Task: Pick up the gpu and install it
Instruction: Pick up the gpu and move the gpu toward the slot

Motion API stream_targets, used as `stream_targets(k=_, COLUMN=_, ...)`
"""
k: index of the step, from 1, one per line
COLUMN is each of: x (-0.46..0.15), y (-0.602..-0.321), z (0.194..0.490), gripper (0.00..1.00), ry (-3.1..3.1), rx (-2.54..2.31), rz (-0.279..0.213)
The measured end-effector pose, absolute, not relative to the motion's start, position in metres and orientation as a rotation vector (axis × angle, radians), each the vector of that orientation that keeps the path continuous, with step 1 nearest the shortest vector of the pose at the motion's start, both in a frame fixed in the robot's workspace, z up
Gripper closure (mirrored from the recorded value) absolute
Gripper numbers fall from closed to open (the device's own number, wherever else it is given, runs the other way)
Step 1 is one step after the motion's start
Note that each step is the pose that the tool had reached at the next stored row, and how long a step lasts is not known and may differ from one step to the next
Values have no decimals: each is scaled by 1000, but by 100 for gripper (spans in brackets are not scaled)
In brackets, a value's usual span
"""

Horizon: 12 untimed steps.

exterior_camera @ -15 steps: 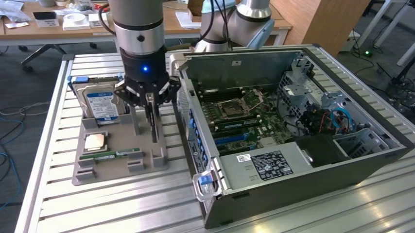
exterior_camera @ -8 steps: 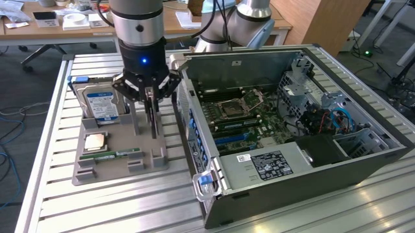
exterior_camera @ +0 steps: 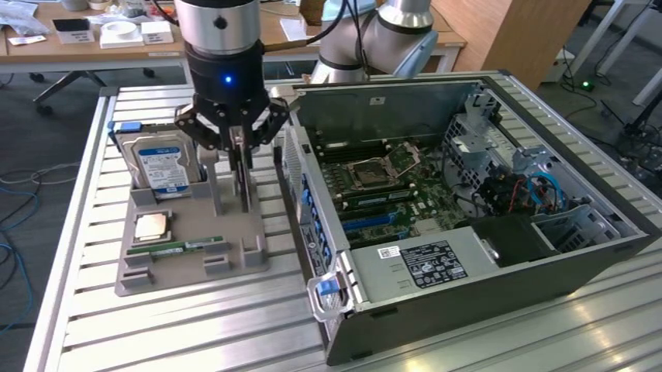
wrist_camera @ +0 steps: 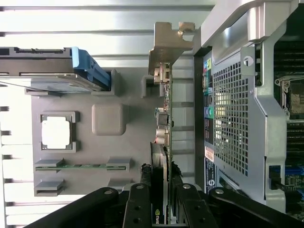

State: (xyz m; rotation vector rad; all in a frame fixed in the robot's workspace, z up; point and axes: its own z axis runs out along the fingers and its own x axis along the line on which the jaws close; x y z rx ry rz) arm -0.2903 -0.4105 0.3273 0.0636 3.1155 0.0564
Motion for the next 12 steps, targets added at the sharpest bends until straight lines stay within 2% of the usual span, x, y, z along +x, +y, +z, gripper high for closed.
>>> stream_targets(k=12, x=-290, y=-411, z=362, gripper=74, ry=3116, rx=64, rz=56)
